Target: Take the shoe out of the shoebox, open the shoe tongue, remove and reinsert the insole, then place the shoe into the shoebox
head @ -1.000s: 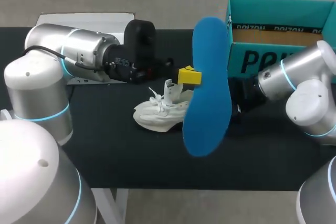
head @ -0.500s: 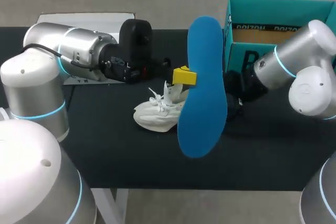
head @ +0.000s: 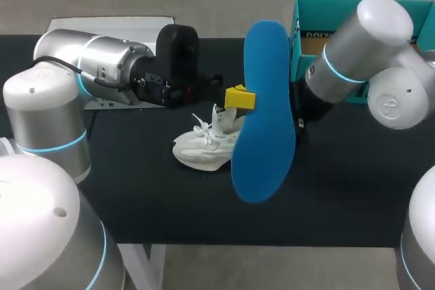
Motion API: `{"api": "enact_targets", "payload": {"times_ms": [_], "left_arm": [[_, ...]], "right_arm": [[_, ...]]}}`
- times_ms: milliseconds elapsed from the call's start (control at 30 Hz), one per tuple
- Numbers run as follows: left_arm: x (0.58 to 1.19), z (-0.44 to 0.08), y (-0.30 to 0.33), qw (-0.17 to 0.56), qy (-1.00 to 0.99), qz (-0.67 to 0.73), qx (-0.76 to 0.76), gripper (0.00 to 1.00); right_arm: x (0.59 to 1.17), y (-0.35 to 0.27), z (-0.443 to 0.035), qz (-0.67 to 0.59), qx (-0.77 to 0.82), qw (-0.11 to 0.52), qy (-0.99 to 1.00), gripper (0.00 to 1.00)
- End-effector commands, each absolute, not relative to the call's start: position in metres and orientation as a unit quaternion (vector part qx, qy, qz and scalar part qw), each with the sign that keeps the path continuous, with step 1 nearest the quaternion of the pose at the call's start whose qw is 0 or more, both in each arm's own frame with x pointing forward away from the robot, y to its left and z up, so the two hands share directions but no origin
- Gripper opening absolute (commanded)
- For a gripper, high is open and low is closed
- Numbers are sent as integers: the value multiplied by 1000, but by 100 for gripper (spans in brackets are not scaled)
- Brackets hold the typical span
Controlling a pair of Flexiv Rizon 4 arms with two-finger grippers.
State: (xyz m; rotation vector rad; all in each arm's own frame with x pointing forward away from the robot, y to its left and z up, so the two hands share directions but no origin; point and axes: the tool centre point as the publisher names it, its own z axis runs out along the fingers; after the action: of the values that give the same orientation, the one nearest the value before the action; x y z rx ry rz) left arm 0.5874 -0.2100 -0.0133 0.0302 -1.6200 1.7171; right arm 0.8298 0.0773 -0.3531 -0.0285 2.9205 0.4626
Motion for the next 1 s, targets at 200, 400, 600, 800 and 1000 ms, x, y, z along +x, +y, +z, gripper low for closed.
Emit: {"api": "enact_targets", "payload": {"times_ms": [200,400,600,800,1000], "left_arm": [[588,-14,-211,381,-634,673,11,0],[588,-14,-211,381,-634,673,11,0],[588,-14,-211,381,-634,673,11,0],[588,-14,-211,381,-634,673,11,0],[588,-14,-211,381,-634,673,11,0]], "right_arm": [[821,93,-333,-6,58,64,996,100],[820,114,-316,-94,51,27,994,100],[825,120,-317,-124,66,0,990,100],[827,113,-325,-115,79,-5,990,100],[827,109,-330,-97,94,-4,991,100]]}}
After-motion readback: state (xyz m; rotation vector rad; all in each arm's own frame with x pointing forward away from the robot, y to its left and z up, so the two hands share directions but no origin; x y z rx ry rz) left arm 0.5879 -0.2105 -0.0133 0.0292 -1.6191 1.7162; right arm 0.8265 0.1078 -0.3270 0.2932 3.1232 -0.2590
